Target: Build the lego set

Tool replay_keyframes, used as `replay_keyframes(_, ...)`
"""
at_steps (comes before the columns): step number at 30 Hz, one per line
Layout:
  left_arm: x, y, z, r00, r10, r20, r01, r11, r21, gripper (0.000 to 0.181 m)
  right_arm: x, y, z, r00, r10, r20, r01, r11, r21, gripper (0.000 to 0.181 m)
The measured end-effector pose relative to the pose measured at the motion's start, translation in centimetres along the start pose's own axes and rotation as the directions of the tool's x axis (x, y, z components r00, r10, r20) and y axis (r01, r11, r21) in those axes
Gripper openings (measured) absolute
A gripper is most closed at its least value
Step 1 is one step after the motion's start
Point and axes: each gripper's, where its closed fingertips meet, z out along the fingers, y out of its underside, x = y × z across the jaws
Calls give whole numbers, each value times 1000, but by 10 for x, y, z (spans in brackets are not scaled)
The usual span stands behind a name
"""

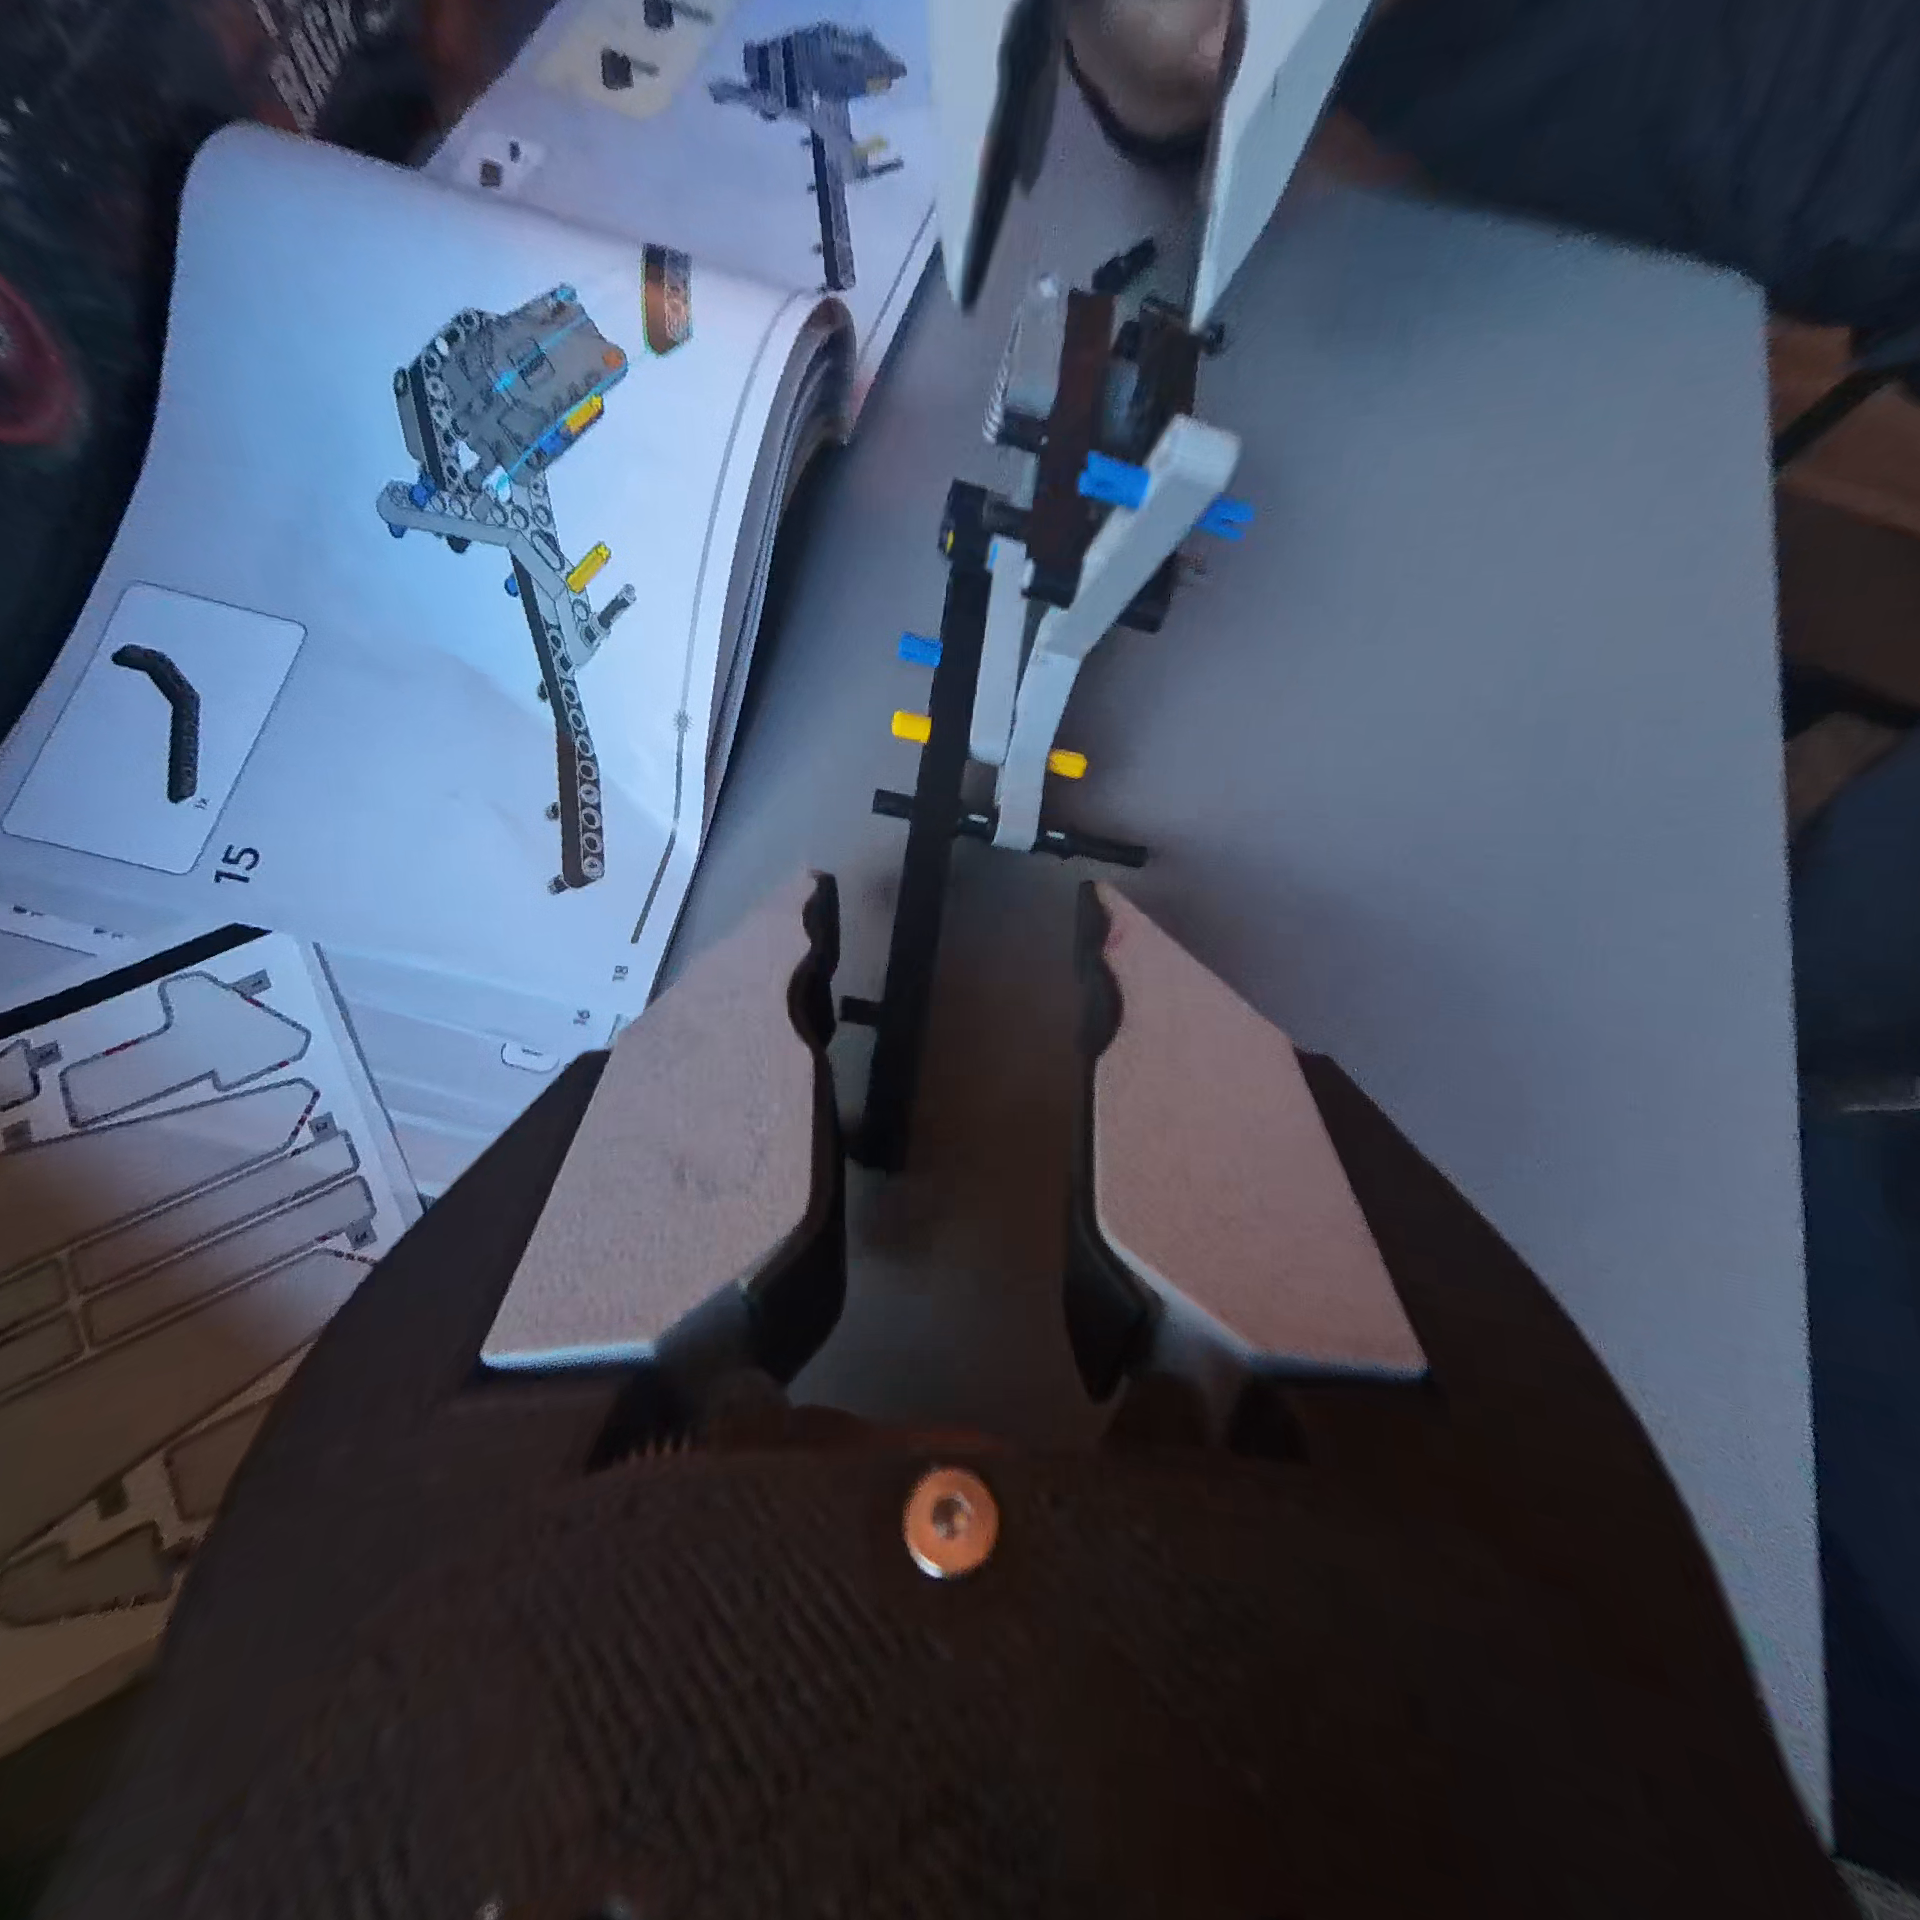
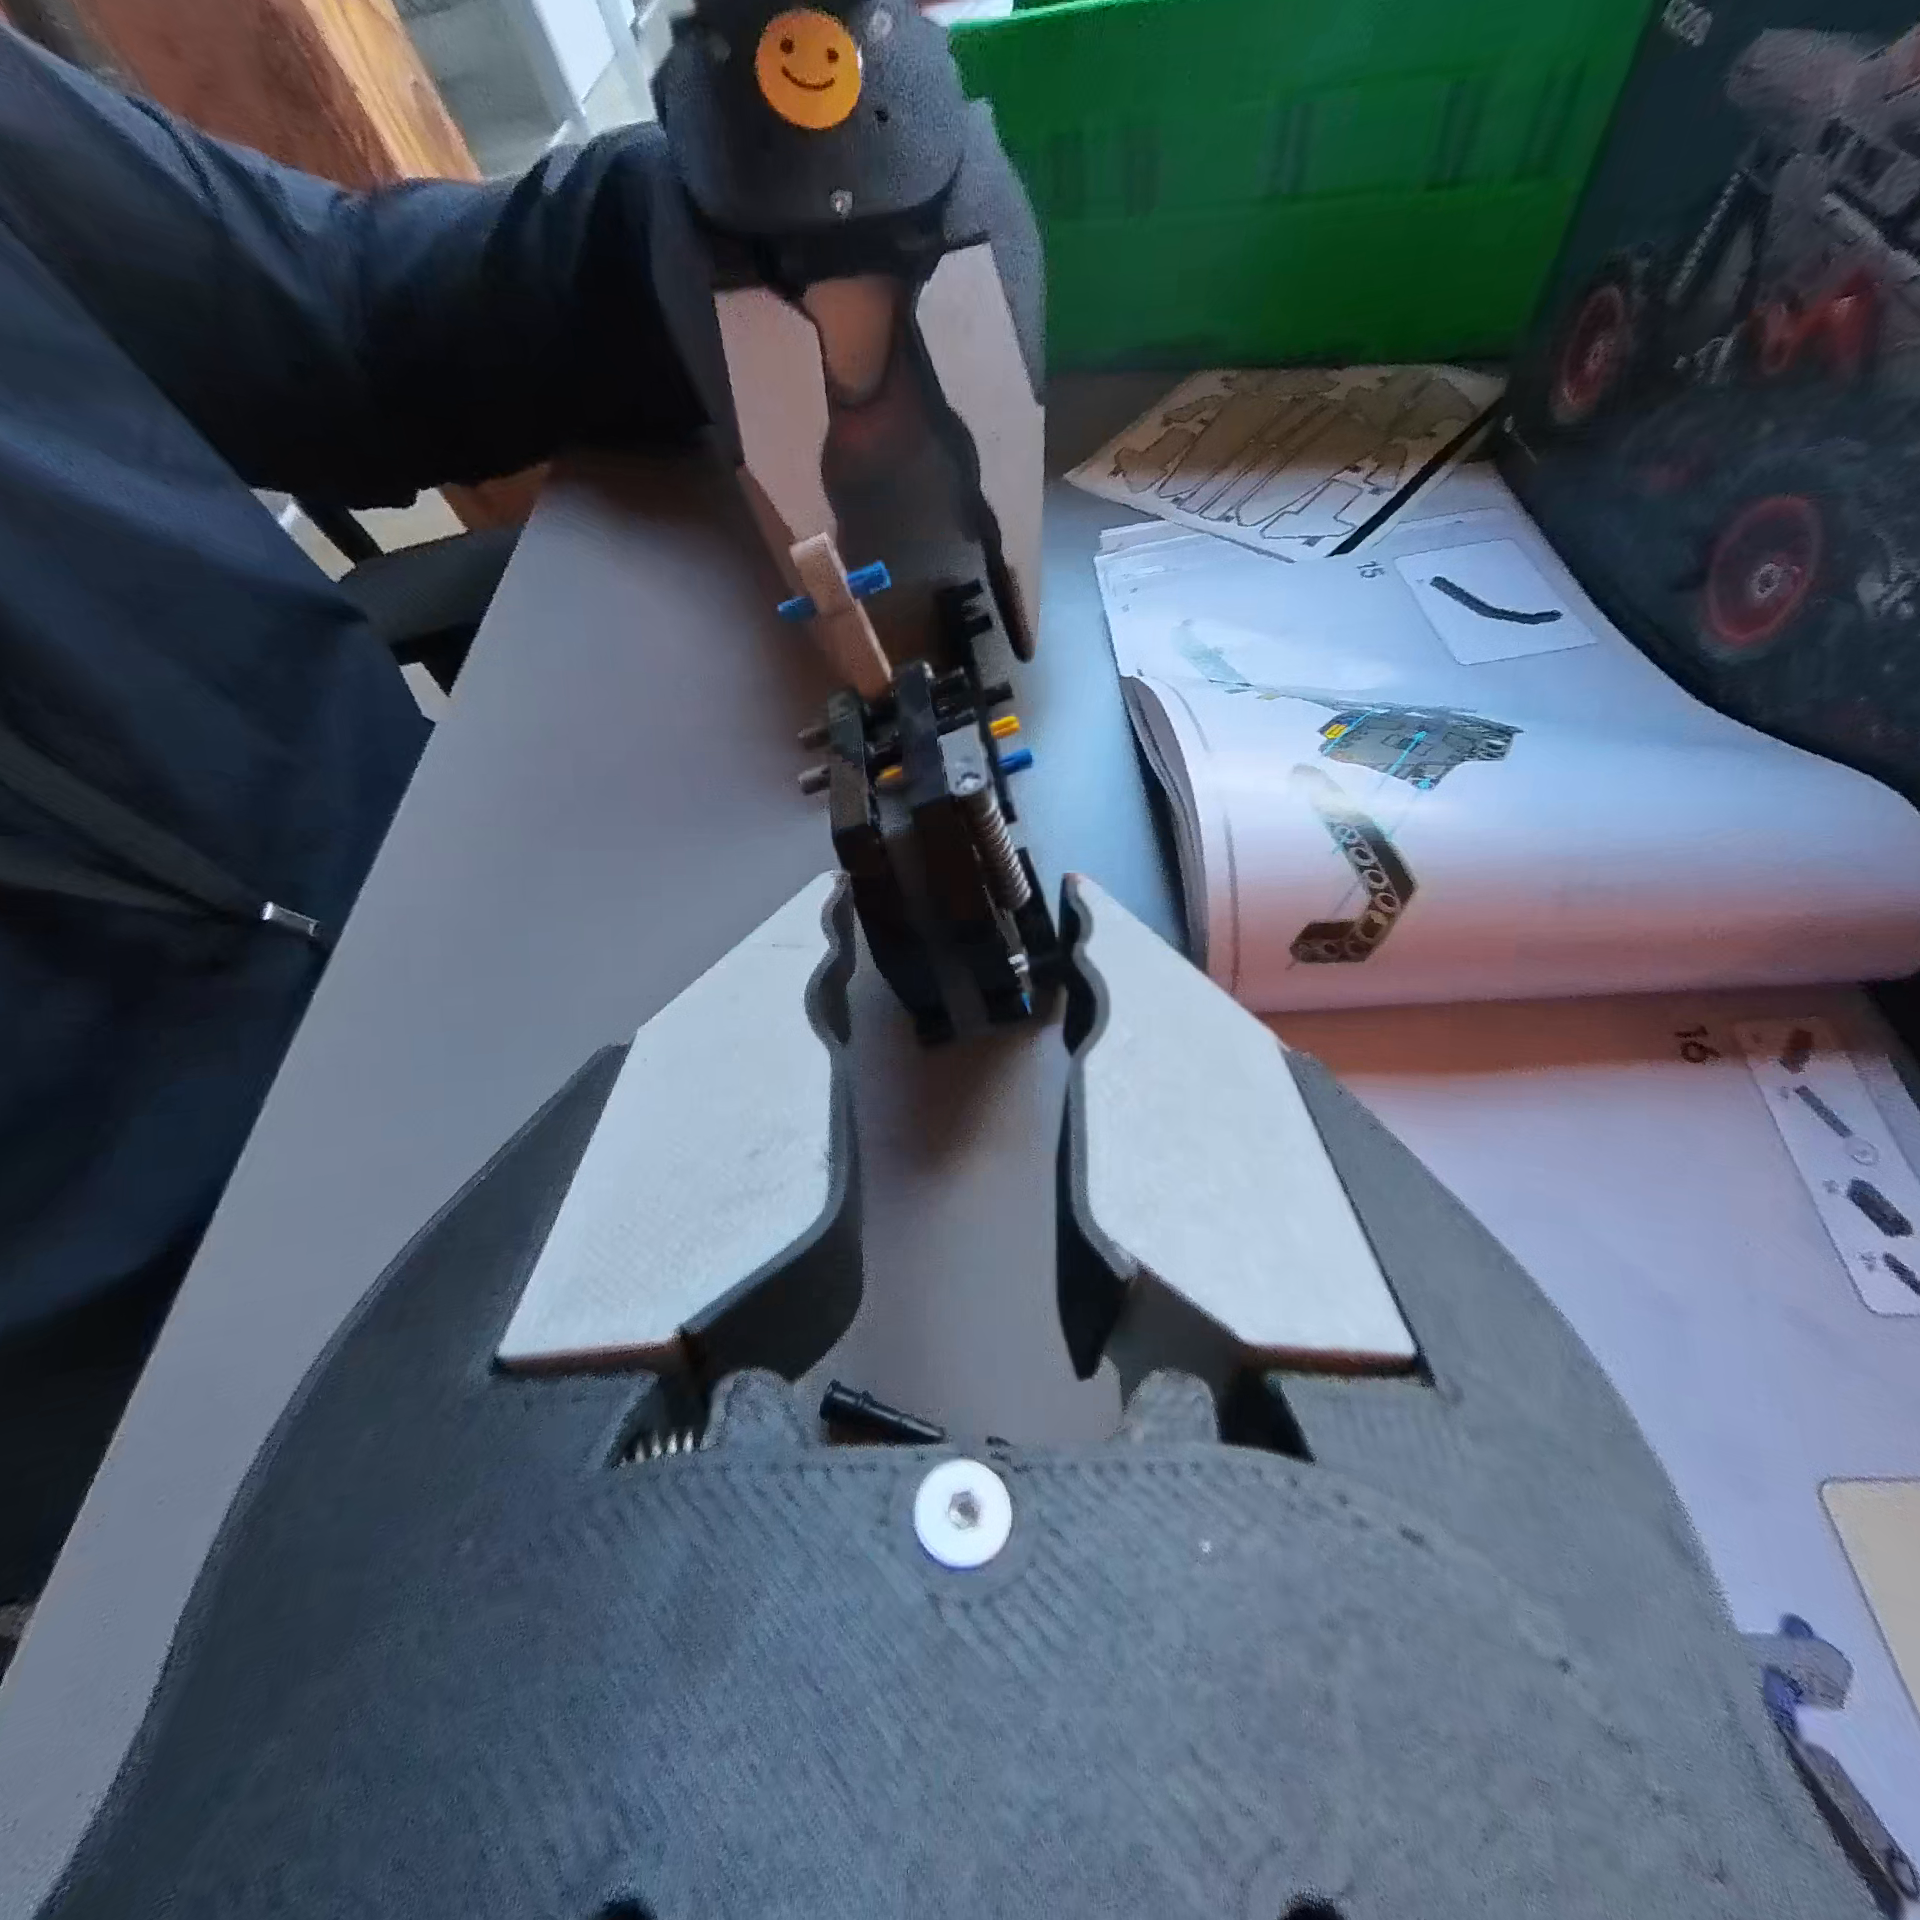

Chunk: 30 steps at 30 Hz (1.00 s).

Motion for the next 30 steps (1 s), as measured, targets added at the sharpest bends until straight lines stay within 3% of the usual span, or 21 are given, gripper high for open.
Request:
replay_keyframes(2,2,1,1,1000,17,2,-17,1000,-7,40,0,-8,-9,1000,8,4,-8,998,55,36)
replay_keyframes(4,3,2,2,1000,30,-1,-30,1000,-5,22,1,-20,-19,1000,25,16,-27,991,128,36)
replay_keyframes(7,3,1,2,1000,18,-13,-18,1000,0,33,6,-31,-36,999,47,-2,-45,975,216,40)
replay_keyframes(10,0,1,-2,1000,-26,-16,26,1000,6,32,14,-38,-51,996,46,-72,-25,961,276,42)
replay_keyframes(15,24,13,-1,982,-62,-176,53,997,-54,28,19,-40,-60,991,42,-126,-3,956,293,42)
replay_keyframes(23,9,-27,-16,999,-26,-38,32,984,173,36,27,-39,-59,966,-23,-256,93,960,264,40)
replay_keyframes(30,-7,-29,-17,994,-105,22,98,973,210,37,52,-37,-77,873,-49,-484,196,946,258,41)
